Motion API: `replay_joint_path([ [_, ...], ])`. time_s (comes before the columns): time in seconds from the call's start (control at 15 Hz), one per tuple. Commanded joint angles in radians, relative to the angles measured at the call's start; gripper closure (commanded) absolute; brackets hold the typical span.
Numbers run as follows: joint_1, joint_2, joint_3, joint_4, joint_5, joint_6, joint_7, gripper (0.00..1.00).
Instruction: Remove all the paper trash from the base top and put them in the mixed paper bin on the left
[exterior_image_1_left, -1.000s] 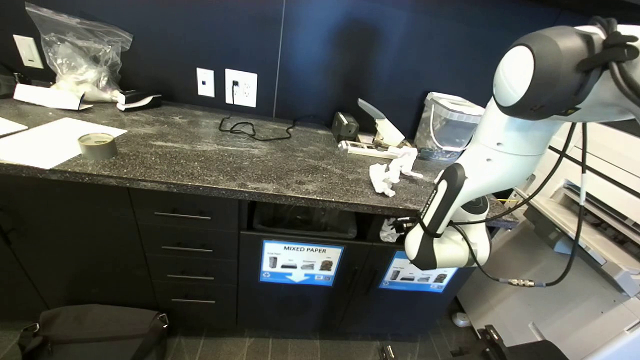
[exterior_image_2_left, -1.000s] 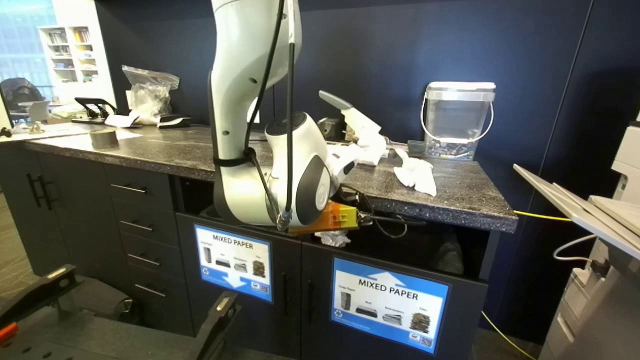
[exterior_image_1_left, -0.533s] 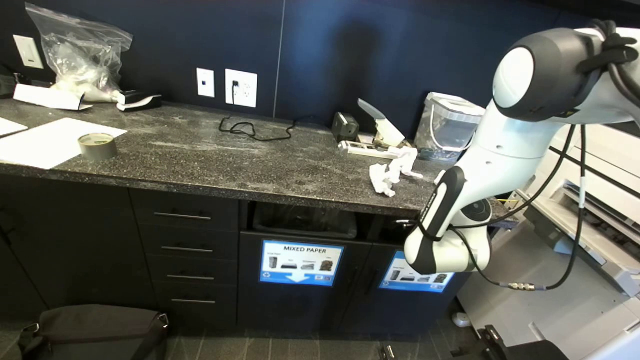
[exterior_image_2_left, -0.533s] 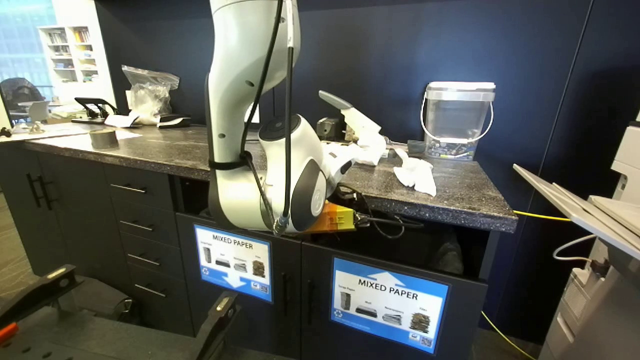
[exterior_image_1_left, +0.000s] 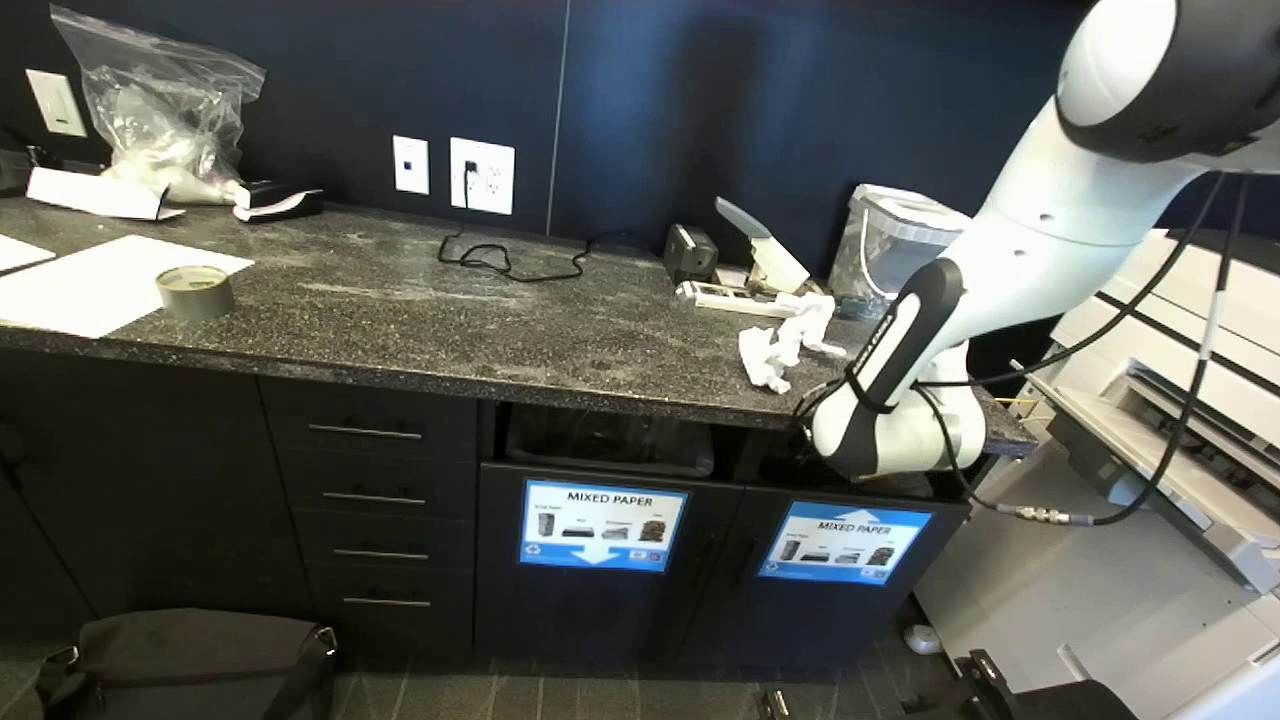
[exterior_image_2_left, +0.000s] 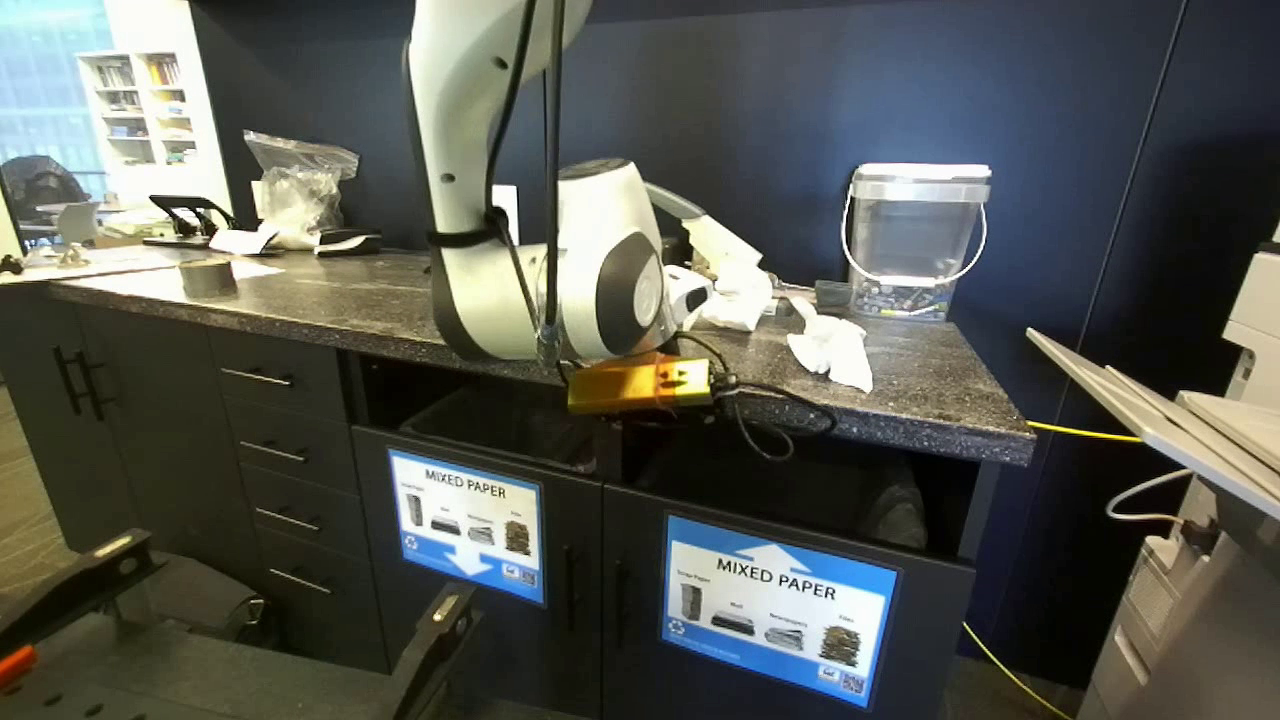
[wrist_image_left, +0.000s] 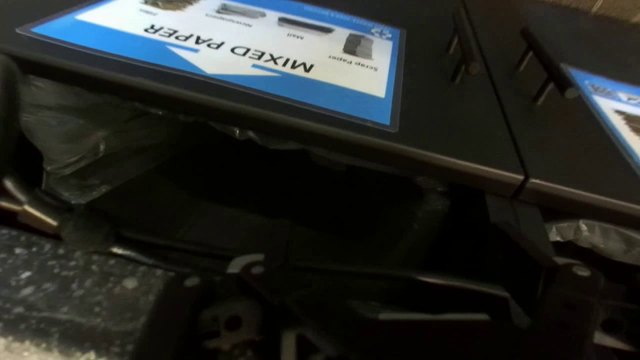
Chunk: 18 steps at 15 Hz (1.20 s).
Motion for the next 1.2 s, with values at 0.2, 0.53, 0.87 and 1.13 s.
replay_joint_path([
  [0.2,-0.226,-0.255,0.24,0.063,-0.011,-0.512,-0.104,0.0],
  [0.53,-0.245,-0.31,0.289,0.21,0.12,-0.706,-0.162,0.0],
  [0.87,-0.222,-0.265,0.286,0.382,0.208,-0.741,-0.153,0.0],
  [1.13,-0.202,-0.204,0.302,0.467,0.265,-0.734,-0.134,0.0],
])
